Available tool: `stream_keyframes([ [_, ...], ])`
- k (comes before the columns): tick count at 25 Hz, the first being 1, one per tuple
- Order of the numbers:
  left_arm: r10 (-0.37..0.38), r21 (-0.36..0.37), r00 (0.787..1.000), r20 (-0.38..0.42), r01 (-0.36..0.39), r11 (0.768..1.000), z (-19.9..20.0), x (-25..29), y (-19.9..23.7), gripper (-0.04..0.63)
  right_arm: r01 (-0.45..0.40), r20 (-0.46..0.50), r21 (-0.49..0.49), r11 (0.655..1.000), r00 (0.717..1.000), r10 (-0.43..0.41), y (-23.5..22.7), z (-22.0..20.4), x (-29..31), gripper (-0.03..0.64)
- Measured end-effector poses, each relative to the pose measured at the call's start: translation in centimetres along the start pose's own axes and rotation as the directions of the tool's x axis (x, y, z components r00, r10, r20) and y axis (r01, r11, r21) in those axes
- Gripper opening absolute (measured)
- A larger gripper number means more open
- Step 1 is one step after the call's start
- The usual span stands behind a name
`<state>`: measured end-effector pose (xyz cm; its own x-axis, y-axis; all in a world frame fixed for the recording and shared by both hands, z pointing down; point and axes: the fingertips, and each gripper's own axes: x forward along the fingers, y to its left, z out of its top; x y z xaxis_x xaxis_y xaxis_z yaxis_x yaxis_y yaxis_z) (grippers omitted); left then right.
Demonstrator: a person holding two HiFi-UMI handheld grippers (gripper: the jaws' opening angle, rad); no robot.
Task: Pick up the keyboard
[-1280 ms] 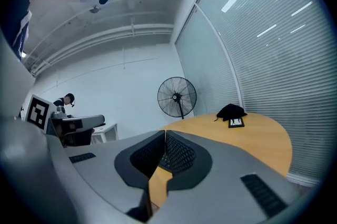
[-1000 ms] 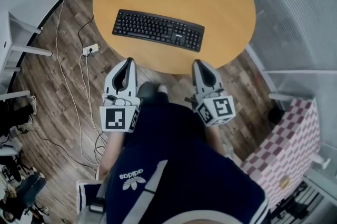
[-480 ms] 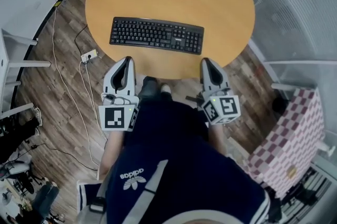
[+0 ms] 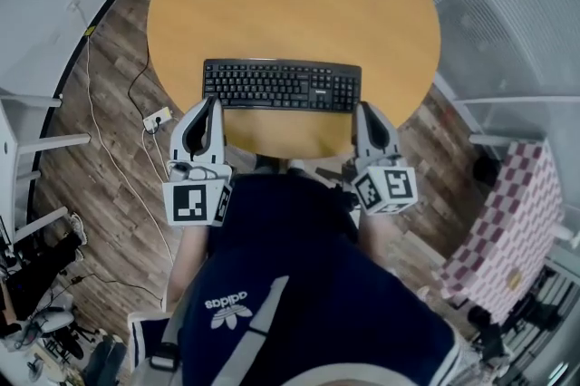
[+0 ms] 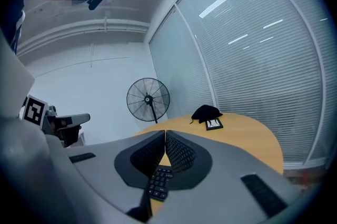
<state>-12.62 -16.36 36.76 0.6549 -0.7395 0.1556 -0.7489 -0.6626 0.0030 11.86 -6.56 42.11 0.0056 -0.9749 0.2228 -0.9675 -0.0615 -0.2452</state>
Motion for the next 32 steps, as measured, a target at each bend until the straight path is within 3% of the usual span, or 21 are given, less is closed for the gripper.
stream_keyframes([
  [5,-0.071,0.018,0.997,-0.015,0.072,0.997,-0.1,1.4,0.5,0.005,0.046,0.002,0.011,0.999,0.999,-0.046,0.3,-0.8,0.8,0.006],
  [10,-0.067,0.031,0.998,-0.02,0.068,0.997,0.1,2.0,2.0,0.005,0.077,0.013,0.027,0.997,0.997,-0.078,-0.2,-0.8,1.0,0.006],
  [17,-0.033,-0.016,0.998,-0.045,0.033,0.999,-1.3,3.2,3.5,0.005,0.11,0.012,0.028,0.994,0.994,-0.11,-2.0,-0.7,1.5,0.006],
  [24,0.012,-0.033,0.999,-0.048,-0.013,0.999,-0.8,4.5,4.2,0.005,0.082,-0.019,0.008,0.997,0.996,-0.082,-3.2,0.0,3.0,0.006],
  [32,0.09,0.004,0.995,-0.053,-0.09,0.996,-0.8,5.1,7.1,0.005,0.055,-0.041,-0.024,0.998,0.998,-0.056,-4.1,0.5,4.5,0.006],
])
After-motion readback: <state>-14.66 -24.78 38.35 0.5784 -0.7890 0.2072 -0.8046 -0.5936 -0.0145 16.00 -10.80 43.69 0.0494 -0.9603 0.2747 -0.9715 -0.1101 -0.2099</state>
